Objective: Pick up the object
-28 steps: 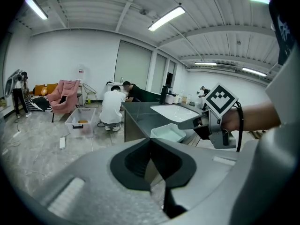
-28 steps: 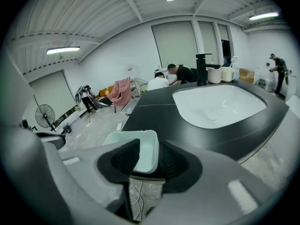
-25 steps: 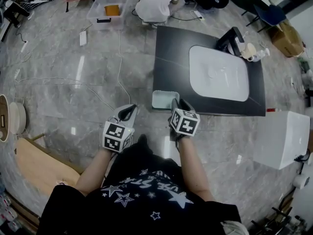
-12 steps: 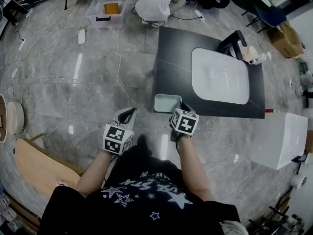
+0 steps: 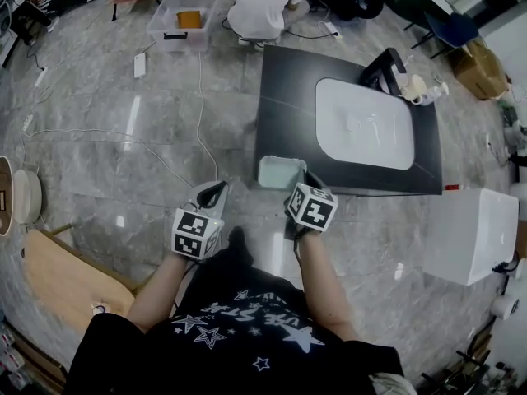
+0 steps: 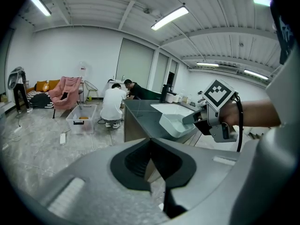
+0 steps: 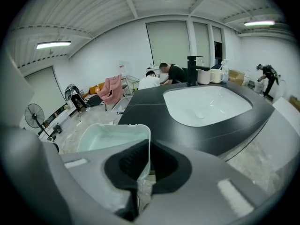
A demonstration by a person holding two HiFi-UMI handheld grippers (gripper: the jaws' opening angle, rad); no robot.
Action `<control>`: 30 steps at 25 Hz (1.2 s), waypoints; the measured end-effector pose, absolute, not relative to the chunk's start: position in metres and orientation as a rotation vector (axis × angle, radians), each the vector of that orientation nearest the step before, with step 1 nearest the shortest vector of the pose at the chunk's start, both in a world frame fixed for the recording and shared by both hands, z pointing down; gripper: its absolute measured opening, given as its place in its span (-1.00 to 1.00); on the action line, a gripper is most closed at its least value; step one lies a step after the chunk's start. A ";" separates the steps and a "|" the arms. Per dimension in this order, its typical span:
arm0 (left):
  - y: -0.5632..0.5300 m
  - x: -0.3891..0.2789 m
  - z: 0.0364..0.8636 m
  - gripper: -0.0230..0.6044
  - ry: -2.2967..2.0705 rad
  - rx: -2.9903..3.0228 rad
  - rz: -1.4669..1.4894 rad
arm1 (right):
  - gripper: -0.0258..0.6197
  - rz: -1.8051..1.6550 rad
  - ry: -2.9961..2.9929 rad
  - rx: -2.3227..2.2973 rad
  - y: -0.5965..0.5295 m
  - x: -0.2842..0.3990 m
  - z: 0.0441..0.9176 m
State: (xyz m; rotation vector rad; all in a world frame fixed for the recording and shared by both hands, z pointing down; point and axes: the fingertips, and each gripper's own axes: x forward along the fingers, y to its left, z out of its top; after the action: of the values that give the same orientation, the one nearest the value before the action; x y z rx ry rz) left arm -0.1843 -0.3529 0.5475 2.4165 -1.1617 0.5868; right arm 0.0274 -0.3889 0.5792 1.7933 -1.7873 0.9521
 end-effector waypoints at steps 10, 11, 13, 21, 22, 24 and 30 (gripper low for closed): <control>-0.296 -0.151 0.519 -0.90 -1.210 2.467 0.578 | -0.89 0.919 -1.832 1.866 -0.320 0.075 0.542; -0.289 -0.146 0.518 -0.89 -1.212 2.472 0.579 | -0.89 0.917 -1.838 1.869 -0.312 0.079 0.539; -0.274 -0.136 0.515 -0.90 -1.215 2.481 0.582 | -0.89 0.916 -1.851 1.874 -0.296 0.089 0.535; -0.213 -0.097 0.503 -0.90 -1.241 2.510 0.573 | -0.89 0.914 -1.885 1.914 -0.231 0.131 0.522; -0.206 -0.094 0.501 -0.89 -1.245 2.513 0.572 | -0.89 0.913 -1.888 1.919 -0.223 0.136 0.520; -0.192 -0.086 0.498 -0.90 -1.253 2.520 0.567 | -0.89 0.911 -1.896 1.928 -0.209 0.144 0.518; -0.150 -0.070 0.494 -0.89 -1.264 2.534 0.554 | -0.89 0.888 -1.931 1.924 -0.167 0.155 0.512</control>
State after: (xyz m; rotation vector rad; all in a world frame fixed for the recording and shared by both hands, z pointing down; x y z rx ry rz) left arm -0.0704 -0.1502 0.4940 2.5336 -1.2642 0.5540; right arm 0.1554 -0.1667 0.5116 1.9239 -1.9311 0.8884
